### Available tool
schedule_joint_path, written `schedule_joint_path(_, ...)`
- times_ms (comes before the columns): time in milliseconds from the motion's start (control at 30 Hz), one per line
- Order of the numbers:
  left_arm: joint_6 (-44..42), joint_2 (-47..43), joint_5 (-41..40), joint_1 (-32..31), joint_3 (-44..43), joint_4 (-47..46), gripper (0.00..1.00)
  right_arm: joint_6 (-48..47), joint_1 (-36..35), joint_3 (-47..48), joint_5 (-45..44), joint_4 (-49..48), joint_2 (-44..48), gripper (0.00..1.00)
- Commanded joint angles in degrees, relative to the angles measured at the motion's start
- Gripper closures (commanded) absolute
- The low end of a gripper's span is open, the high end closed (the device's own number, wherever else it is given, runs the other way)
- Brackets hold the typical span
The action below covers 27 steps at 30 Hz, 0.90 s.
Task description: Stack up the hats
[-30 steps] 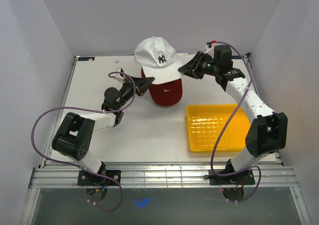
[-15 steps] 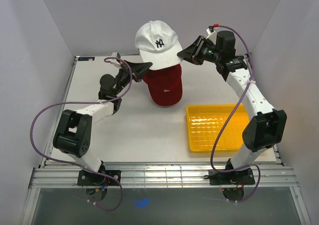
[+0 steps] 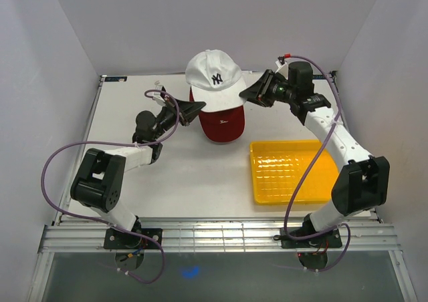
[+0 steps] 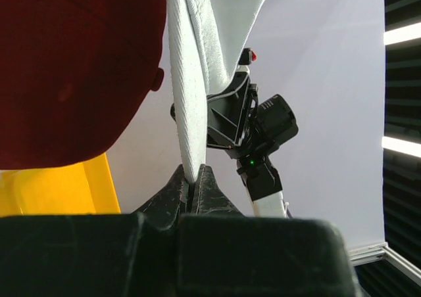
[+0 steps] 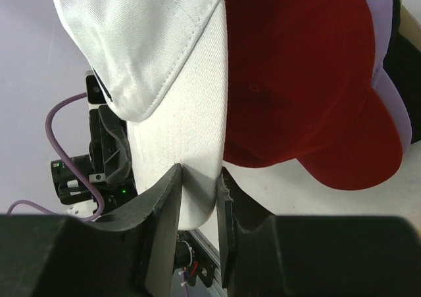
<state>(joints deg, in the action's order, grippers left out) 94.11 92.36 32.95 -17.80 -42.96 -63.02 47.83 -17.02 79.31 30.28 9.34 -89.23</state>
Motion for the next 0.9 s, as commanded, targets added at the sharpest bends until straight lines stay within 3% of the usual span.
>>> schedule_joint_path(0,-1.38,-3.41,7.04,-1.27,2.09,-2.98,1.0,-4.94,-1.0,-1.52,-0.75,-4.16,4.06,0.75)
schedule_joint_path(500,-0.59,-1.92,9.06,-1.27,10.79,-8.34,1.0,-6.26,-0.91,-11.89,-2.6,-6.36,5.3,0.75)
schedule_joint_path(867,-2.34,1.33,11.17,-1.62,8.95,-1.76,1.0,-6.35,0.75,-14.62,-4.27,-6.09,4.42,0.78)
